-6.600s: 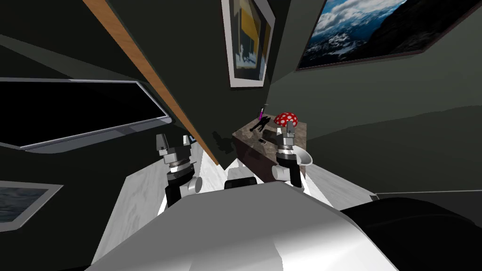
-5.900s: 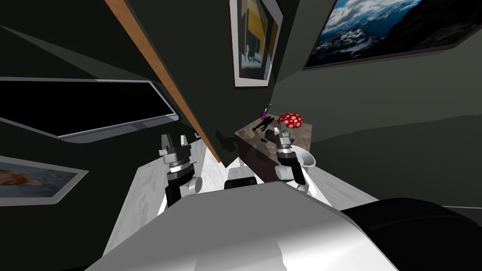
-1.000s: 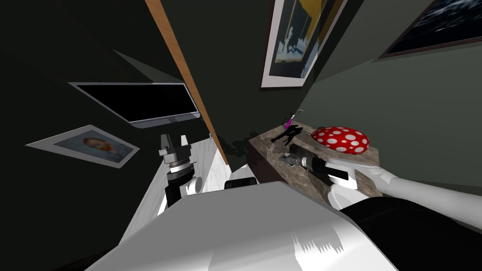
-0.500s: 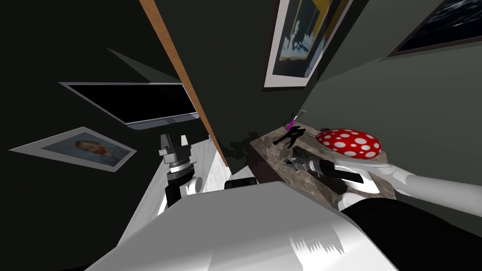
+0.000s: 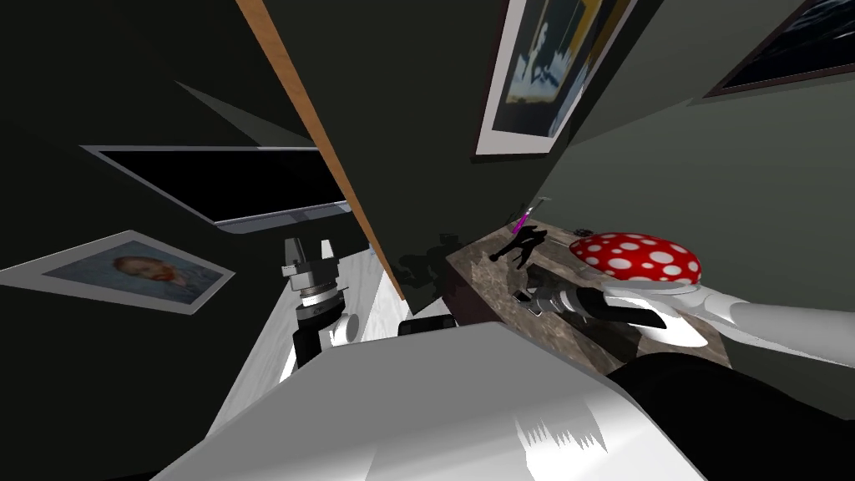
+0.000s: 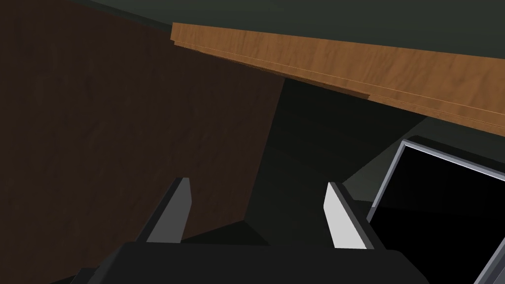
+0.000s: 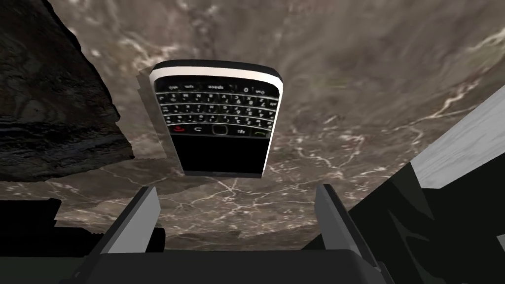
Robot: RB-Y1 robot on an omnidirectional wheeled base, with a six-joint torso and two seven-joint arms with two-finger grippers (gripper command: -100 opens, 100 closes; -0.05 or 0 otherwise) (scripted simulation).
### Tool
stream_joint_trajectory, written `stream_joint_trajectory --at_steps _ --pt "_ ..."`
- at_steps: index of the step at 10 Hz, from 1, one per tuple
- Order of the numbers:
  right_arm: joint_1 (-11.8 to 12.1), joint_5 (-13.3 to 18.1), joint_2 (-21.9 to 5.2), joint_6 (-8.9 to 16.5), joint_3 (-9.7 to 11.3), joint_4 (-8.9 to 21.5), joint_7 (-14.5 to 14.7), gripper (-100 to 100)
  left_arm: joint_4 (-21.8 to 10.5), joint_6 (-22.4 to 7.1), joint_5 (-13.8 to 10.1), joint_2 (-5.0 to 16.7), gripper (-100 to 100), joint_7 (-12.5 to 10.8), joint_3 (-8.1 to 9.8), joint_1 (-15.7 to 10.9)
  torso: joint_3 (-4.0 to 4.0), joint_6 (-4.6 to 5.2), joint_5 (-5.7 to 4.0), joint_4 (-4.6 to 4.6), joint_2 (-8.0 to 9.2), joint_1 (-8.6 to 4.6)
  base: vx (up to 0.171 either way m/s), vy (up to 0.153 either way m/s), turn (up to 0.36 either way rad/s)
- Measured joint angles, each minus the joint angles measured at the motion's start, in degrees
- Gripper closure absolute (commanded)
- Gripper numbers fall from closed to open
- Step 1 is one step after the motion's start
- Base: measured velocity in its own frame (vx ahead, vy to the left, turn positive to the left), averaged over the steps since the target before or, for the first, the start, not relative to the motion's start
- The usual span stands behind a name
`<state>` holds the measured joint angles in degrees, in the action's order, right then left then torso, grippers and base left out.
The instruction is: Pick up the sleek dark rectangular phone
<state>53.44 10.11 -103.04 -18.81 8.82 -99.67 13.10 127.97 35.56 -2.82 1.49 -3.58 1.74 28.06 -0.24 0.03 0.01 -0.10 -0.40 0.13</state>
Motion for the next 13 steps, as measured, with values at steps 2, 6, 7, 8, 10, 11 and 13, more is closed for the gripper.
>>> stream_joint_trajectory --at_steps 2,6,7,8,10,11,13 --pt "4.62 -0.78 -2.69 -0.36 -2.2 0.35 0.81 -100 0.0 0.0 0.0 0.0 0 0.0 0.0 0.0 0.06 0.0 -0.01 0.03 0.11 -0.01 0.063 0.023 -0.018" --pt "3.89 2.07 -4.85 -0.44 1.88 1.38 -0.53 -100 0.0 0.0 0.0 0.0 0 0.0 0.0 0.0 0.09 0.02 -0.02 0.04 0.15 0.0 0.058 0.024 -0.024" --pt "2.42 5.73 -4.98 -0.85 4.0 2.11 -2.4 -100 0.0 0.0 0.0 0.0 0 0.0 0.0 0.0 0.07 0.01 -0.01 0.03 0.12 0.05 0.063 0.032 -0.01" --pt "2.51 6.44 -5.63 -1.27 4.41 2.47 -3.59 -100 0.0 0.0 0.0 0.0 0 0.0 0.0 -0.01 0.09 -0.01 0.0 0.04 0.15 0.02 0.028 0.01 0.007" --pt "5.35 2.48 -8.04 -1.29 3.76 2.41 -0.85 -100 0.0 0.0 0.0 0.0 0 0.0 0.0 -0.01 0.15 0.01 -0.02 0.06 0.25 -0.04 0.037 0.019 -0.021" --pt "5.51 3.1 -8.27 -1.45 4.02 2.66 -0.65 -100 0.0 0.0 0.0 0.0 0 0.0 0.0 -0.01 0.16 0.01 -0.02 0.07 0.27 -0.04 0.019 0.008 0.001" --pt "5.44 4.57 -7.99 -1.68 3.95 2.86 -1.86 0 0.0 0.0 0.0 0.0 0 0.0 0.0 -0.01 0.22 0.01 -0.04 0.09 0.38 -0.1 0.003 0.001 0.0"
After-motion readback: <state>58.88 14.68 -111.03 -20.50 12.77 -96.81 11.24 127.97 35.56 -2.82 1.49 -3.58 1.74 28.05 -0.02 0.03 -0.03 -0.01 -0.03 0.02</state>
